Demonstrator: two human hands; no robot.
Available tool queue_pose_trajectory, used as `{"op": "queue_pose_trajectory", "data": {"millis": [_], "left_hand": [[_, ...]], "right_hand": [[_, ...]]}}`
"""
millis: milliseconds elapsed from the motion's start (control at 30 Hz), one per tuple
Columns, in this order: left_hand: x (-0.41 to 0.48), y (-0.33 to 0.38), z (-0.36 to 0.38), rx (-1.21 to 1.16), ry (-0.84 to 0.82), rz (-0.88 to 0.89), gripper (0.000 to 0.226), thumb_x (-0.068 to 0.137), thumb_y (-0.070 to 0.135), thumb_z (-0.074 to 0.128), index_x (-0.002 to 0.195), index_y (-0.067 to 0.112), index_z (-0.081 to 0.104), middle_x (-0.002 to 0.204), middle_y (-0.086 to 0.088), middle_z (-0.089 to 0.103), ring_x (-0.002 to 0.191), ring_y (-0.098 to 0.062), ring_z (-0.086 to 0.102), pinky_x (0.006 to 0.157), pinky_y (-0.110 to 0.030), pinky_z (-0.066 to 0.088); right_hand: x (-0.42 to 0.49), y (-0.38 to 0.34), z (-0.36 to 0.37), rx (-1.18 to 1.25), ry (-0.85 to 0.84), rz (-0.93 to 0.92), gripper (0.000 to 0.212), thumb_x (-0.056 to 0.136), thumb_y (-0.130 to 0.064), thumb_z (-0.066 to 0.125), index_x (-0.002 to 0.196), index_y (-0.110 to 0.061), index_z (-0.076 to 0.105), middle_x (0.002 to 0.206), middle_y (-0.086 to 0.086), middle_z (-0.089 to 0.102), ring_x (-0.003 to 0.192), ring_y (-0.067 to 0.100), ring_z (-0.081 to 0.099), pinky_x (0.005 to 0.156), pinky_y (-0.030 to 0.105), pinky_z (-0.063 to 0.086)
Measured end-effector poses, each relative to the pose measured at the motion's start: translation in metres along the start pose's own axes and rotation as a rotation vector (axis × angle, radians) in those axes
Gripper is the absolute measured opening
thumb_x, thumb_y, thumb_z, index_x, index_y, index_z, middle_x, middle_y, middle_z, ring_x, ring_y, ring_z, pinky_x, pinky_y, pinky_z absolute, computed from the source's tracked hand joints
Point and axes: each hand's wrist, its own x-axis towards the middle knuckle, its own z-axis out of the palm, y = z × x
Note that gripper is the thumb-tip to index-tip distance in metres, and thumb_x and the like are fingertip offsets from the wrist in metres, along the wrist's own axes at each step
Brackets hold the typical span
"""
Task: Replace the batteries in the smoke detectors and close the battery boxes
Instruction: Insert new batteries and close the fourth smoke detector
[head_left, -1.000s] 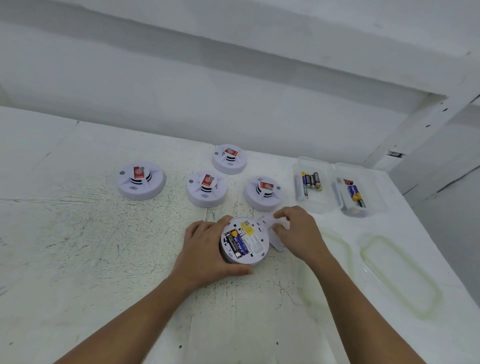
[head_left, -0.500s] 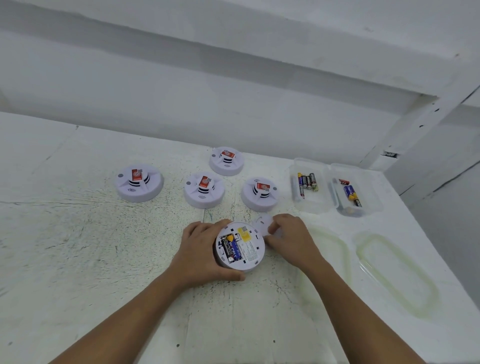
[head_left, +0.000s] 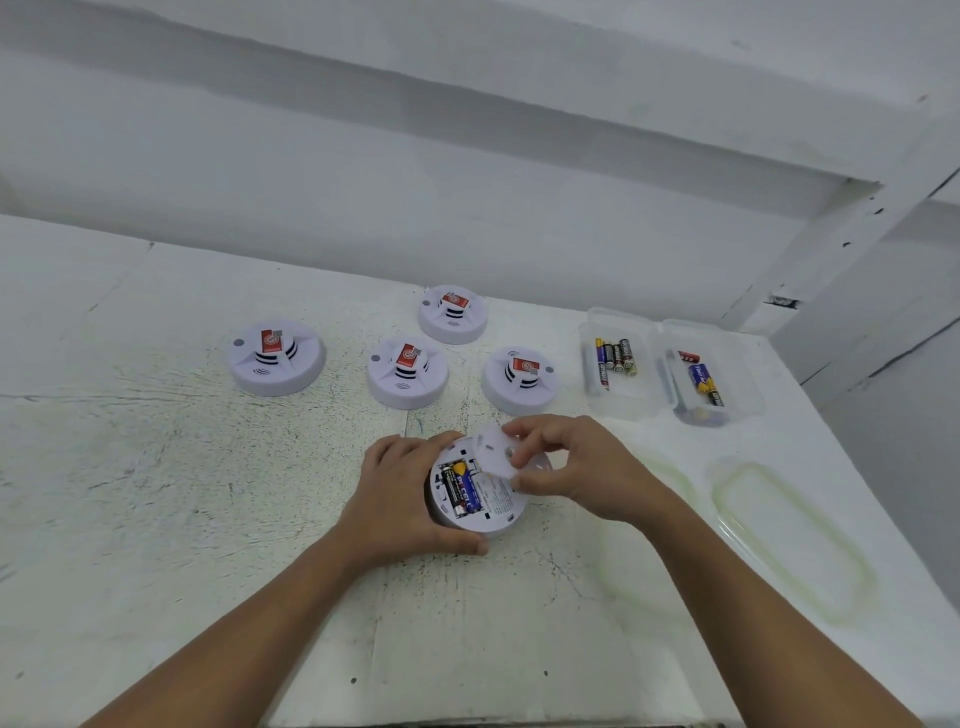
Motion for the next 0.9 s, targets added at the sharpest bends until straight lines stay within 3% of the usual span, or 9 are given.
{"op": "queue_pose_trajectory", "data": {"millis": [200,367,500,733,900], "left_hand": [[0.000,-0.001,0.001,-0.007,-0.001,-0.003,0.120,0.036,0.087,0.062,0.140,0.033,0.033,0.119,0.025,0.039,0.114,0.004,0.028,0.102,-0.012,-0.002],[0.000,0.002,0.000,-0.012,-0.010,0.001,0.120,0.034,0.089,0.057,0.139,0.036,0.033,0.119,0.032,0.035,0.115,0.005,0.030,0.104,-0.014,0.000],[0.000,0.000,0.000,-0.018,-0.010,0.000,0.118,0.035,0.085,0.064,0.139,0.038,0.033,0.121,0.033,0.034,0.116,0.005,0.031,0.105,-0.017,0.001],[0.000,0.000,0.001,-0.028,0.001,-0.003,0.118,0.037,0.084,0.063,0.140,0.036,0.034,0.118,0.028,0.038,0.114,0.005,0.030,0.103,-0.012,-0.001],[0.000,-0.001,0.001,-0.029,0.005,-0.001,0.117,0.037,0.083,0.064,0.140,0.034,0.035,0.119,0.030,0.037,0.113,0.005,0.030,0.104,-0.014,0.001]], "right_hand": [[-0.001,-0.017,0.007,-0.314,-0.116,-0.168,0.017,0.075,-0.020,0.076,0.092,-0.019,0.072,0.128,-0.019,0.055,0.115,-0.003,0.046,0.096,0.018,0.036],[0.004,-0.019,0.014,-0.447,-0.176,-0.255,0.017,0.078,-0.019,0.073,0.095,-0.018,0.070,0.133,-0.017,0.053,0.118,0.000,0.042,0.086,0.003,0.028],[0.007,-0.018,0.014,-0.462,-0.188,-0.288,0.016,0.078,-0.017,0.073,0.094,-0.015,0.071,0.133,-0.015,0.054,0.118,0.000,0.044,0.083,-0.001,0.027],[0.009,-0.018,0.013,-0.478,-0.226,-0.319,0.013,0.078,-0.017,0.073,0.091,-0.014,0.071,0.133,-0.015,0.055,0.120,0.001,0.045,0.091,0.009,0.032],[0.013,-0.016,0.012,-0.481,-0.251,-0.333,0.011,0.079,-0.016,0.072,0.090,-0.016,0.069,0.135,-0.015,0.053,0.122,0.000,0.044,0.091,0.002,0.027]]}}
